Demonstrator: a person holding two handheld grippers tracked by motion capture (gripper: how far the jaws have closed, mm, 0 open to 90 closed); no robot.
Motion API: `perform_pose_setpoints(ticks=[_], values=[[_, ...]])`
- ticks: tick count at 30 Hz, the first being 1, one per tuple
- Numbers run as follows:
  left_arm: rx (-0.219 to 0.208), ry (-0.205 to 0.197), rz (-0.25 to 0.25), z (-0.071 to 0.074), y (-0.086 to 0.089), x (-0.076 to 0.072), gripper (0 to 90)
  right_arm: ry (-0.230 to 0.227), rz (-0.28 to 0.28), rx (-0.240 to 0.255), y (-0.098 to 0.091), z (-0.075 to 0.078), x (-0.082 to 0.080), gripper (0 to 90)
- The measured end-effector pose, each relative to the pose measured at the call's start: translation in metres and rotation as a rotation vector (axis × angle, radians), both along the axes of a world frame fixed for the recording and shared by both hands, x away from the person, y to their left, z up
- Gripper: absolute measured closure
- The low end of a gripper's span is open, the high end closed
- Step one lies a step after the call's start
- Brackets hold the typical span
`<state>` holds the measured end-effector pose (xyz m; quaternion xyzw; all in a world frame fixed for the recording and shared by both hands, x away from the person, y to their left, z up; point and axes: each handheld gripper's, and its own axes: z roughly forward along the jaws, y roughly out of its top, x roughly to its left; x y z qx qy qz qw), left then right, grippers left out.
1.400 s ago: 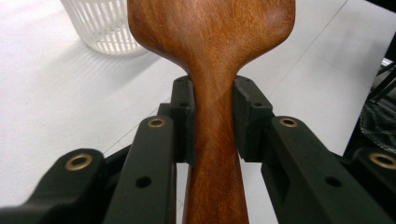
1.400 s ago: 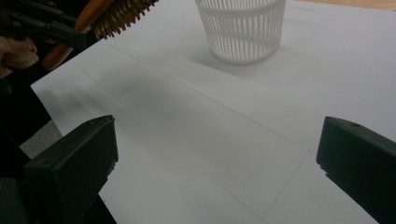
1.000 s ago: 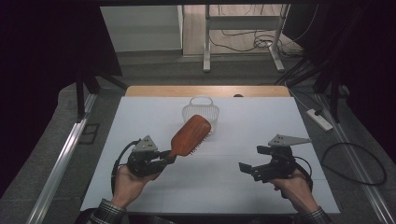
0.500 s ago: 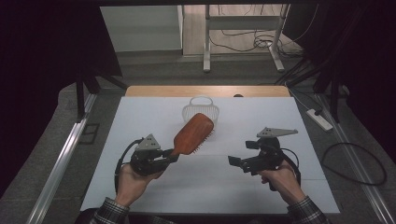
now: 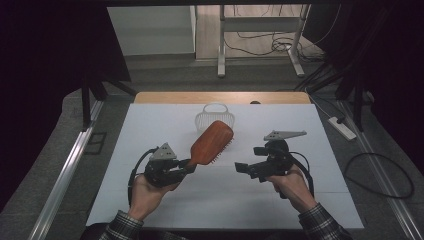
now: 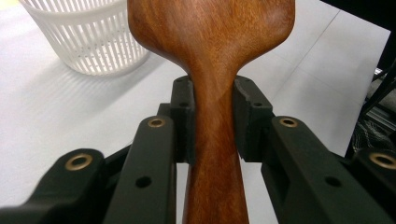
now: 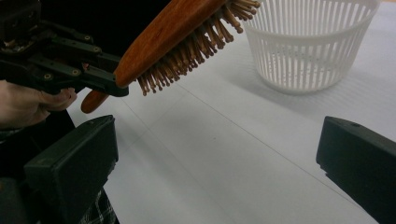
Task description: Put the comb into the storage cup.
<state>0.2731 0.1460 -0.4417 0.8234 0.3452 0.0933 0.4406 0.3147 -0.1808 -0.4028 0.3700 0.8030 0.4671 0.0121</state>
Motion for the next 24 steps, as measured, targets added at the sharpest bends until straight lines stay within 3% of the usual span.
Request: perform_pose_setpoints(ticks=[9,17,24], values=[[-0.007,-0.009,-0.008,-0.001,-0.005,0.000,72.2,0.028,-0.009,0.004,0.013,0.003,0.009,0.0],[-0.010,-0.017,-0.015,-0.004,-0.013,-0.001,72.2,0.026,-0.010,-0.008,0.025,0.004,0.015,0.0],[-0.008,-0.019,-0.028,-0.005,-0.017,-0.002,72.2,0.059,-0.020,0.019,0.036,0.003,0.024,0.0]])
